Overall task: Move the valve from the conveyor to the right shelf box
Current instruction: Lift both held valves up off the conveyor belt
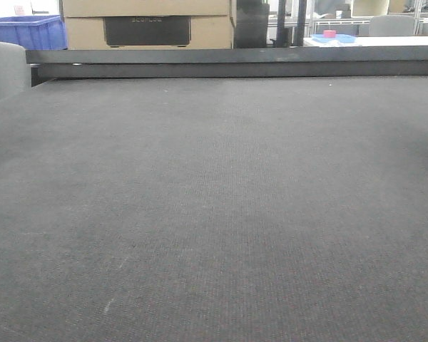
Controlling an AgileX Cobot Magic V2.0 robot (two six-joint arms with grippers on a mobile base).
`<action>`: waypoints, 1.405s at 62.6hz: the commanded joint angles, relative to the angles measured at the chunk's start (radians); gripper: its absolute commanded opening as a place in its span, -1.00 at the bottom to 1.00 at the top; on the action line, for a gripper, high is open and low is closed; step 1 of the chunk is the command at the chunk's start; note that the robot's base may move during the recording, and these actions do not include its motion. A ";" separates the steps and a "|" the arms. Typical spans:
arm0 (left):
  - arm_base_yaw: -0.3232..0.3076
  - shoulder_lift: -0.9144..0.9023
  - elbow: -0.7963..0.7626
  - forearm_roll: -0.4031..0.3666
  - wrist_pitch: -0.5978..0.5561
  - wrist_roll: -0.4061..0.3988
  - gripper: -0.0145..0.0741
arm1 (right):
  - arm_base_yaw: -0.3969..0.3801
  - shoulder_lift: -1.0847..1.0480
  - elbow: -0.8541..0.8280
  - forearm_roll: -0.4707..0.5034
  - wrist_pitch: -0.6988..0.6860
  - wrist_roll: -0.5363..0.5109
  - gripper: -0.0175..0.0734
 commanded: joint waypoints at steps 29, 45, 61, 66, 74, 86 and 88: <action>-0.035 -0.169 -0.012 -0.006 -0.090 -0.023 -0.92 | -0.007 -0.138 -0.012 -0.006 -0.201 -0.007 -0.97; -0.035 -0.167 -0.012 -0.006 -0.090 -0.023 -0.92 | -0.007 -0.138 -0.012 -0.006 -0.278 -0.007 -0.97; -0.035 -0.167 -0.012 -0.006 -0.100 -0.023 -0.92 | -0.007 -0.138 -0.012 -0.005 -0.279 -0.007 -0.97; -0.035 -0.167 -0.012 -0.006 -0.124 -0.023 -0.92 | -0.007 -0.138 -0.012 -0.005 -0.279 -0.007 -0.97; -0.035 -0.167 -0.012 -0.006 -0.135 -0.023 -0.92 | -0.007 -0.138 -0.012 -0.005 -0.278 -0.007 -0.97; -0.035 -0.167 -0.012 -0.006 -0.176 -0.023 -0.92 | -0.007 -0.138 -0.012 -0.005 -0.280 -0.007 -0.97; -0.035 -0.167 -0.012 -0.006 -0.181 -0.023 -0.92 | -0.007 -0.138 -0.012 -0.005 -0.280 -0.007 -0.97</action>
